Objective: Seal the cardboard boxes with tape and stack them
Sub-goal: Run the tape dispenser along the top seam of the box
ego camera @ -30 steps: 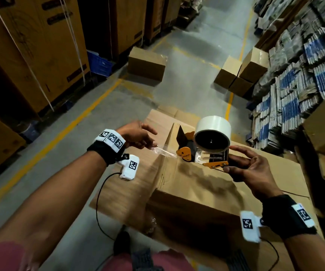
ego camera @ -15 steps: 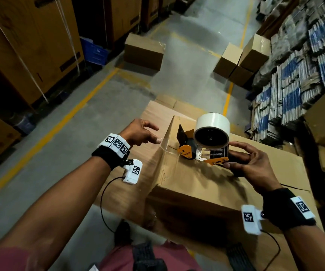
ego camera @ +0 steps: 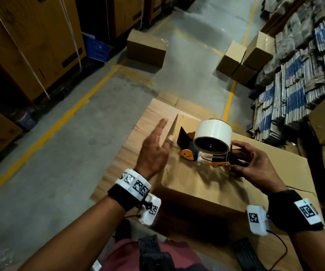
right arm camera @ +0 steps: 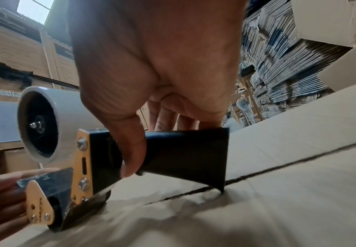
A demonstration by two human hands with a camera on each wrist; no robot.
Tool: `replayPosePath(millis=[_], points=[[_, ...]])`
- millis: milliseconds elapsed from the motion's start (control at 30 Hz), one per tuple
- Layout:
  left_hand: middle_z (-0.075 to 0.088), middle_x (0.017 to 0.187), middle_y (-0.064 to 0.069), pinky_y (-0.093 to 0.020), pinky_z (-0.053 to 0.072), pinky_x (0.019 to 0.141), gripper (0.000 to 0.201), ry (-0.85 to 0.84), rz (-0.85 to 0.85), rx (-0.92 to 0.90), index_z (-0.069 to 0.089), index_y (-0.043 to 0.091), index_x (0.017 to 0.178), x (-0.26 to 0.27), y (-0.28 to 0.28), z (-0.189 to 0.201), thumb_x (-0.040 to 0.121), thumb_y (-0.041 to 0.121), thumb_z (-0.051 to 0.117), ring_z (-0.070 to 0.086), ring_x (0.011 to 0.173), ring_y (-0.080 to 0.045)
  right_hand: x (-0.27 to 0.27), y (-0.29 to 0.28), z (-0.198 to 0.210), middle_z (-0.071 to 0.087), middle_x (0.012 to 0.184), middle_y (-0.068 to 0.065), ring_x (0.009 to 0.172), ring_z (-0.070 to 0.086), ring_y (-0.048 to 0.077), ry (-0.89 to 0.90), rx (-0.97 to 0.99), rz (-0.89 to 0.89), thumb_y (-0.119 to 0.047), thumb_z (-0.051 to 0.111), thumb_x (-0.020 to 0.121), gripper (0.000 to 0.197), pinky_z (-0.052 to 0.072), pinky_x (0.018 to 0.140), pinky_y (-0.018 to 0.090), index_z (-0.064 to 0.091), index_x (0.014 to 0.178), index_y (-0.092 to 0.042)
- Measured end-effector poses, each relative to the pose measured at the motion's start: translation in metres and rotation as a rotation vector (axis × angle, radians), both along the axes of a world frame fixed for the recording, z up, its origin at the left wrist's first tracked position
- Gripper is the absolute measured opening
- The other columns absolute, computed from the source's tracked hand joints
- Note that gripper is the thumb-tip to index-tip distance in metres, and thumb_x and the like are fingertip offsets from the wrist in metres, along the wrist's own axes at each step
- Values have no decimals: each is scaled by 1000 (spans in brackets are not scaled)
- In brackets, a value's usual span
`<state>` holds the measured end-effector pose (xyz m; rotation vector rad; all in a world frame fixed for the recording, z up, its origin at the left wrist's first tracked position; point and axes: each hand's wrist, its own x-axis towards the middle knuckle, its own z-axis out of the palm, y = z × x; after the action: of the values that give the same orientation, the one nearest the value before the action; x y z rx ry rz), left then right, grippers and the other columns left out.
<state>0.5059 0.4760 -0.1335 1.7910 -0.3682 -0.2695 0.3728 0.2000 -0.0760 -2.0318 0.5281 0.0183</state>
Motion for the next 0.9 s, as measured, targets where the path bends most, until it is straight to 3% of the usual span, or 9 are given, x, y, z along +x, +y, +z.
replayPosePath(millis=[167, 267, 333, 400, 467, 533, 567, 700, 900], points=[[-6, 174, 9, -36, 6, 131, 87, -11, -279, 206, -1, 25, 167, -42, 2, -25, 100, 62, 40, -2, 158, -1, 1, -2, -4, 79, 107, -3, 98, 75, 14, 13, 21, 5, 24, 73, 77, 77, 61, 80, 30, 59, 132, -27], [0, 174, 9, -40, 3, 131, 90, -62, -247, 296, 1, 24, 167, -53, 8, -39, 97, 65, 41, 1, 159, -3, 2, -4, -5, 79, 107, 3, 93, 75, 17, 28, 63, -15, 24, 71, 79, 75, 62, 74, 31, 59, 136, -22], [8, 174, 8, -31, 2, 128, 89, -38, -220, 328, 3, 26, 167, -55, 12, -38, 100, 64, 48, 4, 158, -7, 3, -4, -5, 79, 106, 5, 92, 75, 17, 37, 85, -28, 24, 71, 79, 73, 61, 71, 30, 58, 137, -19], [21, 172, 3, -34, 13, 126, 86, 29, -212, 395, 7, 30, 167, -54, 15, -32, 101, 63, 51, 19, 157, -19, 4, -5, -5, 79, 108, 6, 96, 75, 22, 59, 97, -24, 21, 71, 81, 71, 60, 73, 34, 59, 138, -19], [47, 159, -7, -46, 40, 117, 86, 23, -196, 436, 18, 34, 166, -49, 17, -33, 96, 70, 52, 51, 138, -33, 5, -7, -4, 79, 108, 7, 98, 75, 26, 90, 92, -19, 19, 72, 82, 70, 58, 77, 39, 58, 139, -19], [63, 145, -3, -44, 53, 105, 88, 55, -173, 366, 35, 36, 161, -42, 18, -36, 87, 80, 54, 66, 120, -28, 7, -7, -1, 79, 105, 7, 92, 75, 26, 118, 87, -28, 19, 72, 82, 69, 56, 80, 46, 58, 140, -17], [63, 146, 1, -42, 53, 107, 90, 105, -176, 303, 40, 36, 158, -38, 19, -37, 82, 82, 56, 65, 125, -22, 8, -7, 1, 79, 104, 7, 89, 74, 26, 132, 85, -26, 20, 71, 82, 69, 56, 82, 49, 58, 140, -16], [23, 171, 4, -34, 27, 126, 103, 152, -164, 252, 21, 25, 166, -36, 18, -28, 86, 69, 69, 27, 155, -14, 12, -5, 4, 79, 104, 5, 85, 72, 21, 180, 73, -2, 21, 71, 81, 74, 56, 80, 49, 55, 142, -15], [-10, 173, 11, -39, 11, 131, 109, 238, -264, 84, -8, 29, 166, -43, -2, -15, 92, 64, 64, -1, 159, -6, 17, -3, 2, 76, 113, -4, 110, 71, 16, 153, -23, 54, 13, 81, 77, 93, 63, 82, 51, 44, 152, -29]])
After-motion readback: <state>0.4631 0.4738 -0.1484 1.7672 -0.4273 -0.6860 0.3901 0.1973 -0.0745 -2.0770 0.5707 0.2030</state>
